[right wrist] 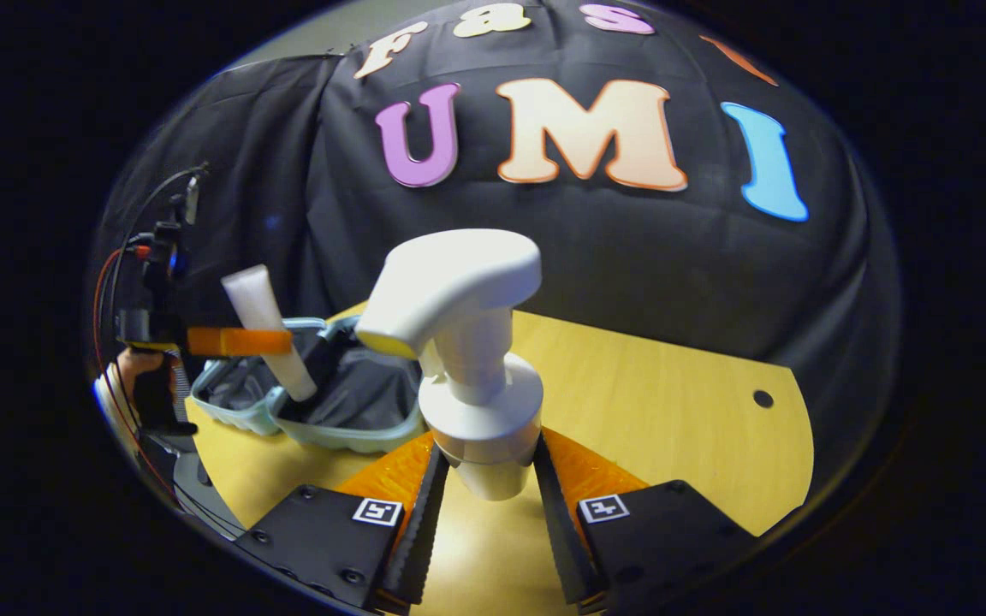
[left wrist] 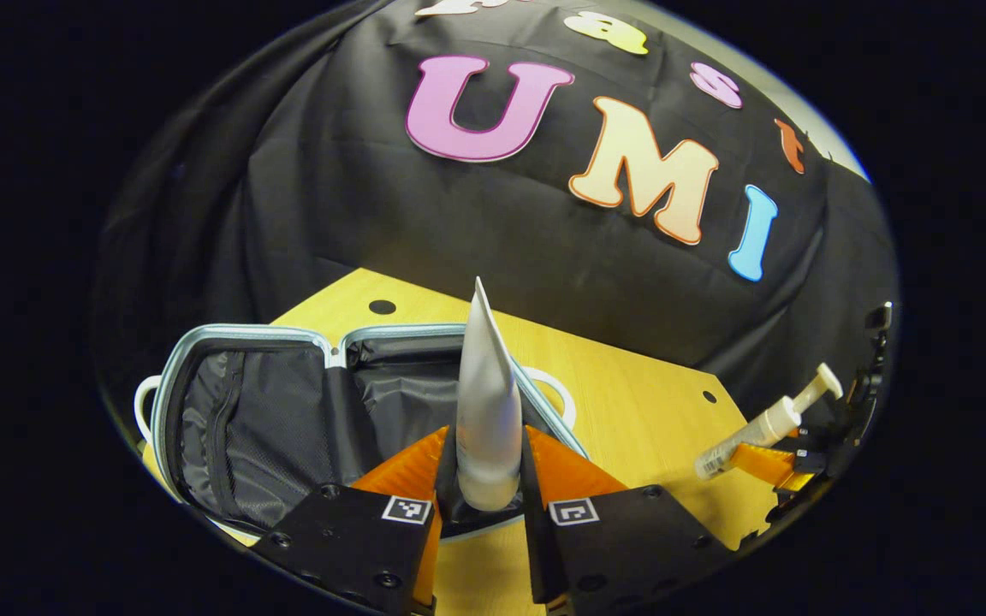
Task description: First open the suitcase, pack the skin care products into it, and then close the suitcase.
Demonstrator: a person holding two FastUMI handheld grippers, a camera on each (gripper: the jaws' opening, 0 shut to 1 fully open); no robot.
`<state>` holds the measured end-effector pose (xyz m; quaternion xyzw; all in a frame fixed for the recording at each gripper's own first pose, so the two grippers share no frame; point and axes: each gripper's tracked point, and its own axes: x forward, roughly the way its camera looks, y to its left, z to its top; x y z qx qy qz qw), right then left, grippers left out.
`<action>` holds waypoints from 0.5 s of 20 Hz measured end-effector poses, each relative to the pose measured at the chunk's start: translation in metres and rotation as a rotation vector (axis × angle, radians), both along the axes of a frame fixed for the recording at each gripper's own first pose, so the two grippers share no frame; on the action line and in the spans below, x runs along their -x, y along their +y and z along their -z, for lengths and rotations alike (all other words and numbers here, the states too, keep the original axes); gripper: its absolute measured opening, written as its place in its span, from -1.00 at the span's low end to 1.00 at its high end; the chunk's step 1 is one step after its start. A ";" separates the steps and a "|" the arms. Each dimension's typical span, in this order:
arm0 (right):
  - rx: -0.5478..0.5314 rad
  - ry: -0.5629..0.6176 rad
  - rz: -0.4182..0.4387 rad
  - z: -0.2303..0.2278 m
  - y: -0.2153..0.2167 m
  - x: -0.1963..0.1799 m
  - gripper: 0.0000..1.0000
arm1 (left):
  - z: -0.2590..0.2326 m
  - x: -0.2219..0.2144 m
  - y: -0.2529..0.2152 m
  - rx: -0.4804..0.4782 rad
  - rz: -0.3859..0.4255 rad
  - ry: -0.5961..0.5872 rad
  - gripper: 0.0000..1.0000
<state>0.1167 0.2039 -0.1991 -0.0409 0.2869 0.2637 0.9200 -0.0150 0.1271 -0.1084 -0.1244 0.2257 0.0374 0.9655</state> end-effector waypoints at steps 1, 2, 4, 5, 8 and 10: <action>-0.007 -0.006 -0.028 -0.005 0.020 -0.003 0.20 | 0.010 0.000 0.005 0.010 0.000 0.038 -0.24; -0.008 -0.008 -0.058 -0.007 0.041 -0.004 0.20 | 0.020 -0.001 0.008 0.022 0.006 0.076 -0.29; -0.010 -0.006 -0.113 -0.005 0.084 -0.006 0.21 | 0.037 -0.002 0.013 0.044 0.013 0.142 -0.24; -0.010 0.009 -0.135 0.001 0.102 -0.006 0.21 | 0.047 -0.002 0.016 0.050 0.016 0.176 -0.29; 0.020 0.063 -0.163 0.034 0.146 -0.011 0.21 | 0.067 -0.005 0.025 0.060 0.019 0.238 -0.34; 0.052 0.104 -0.178 0.058 0.166 -0.010 0.21 | 0.073 -0.006 0.029 0.058 0.029 0.262 -0.29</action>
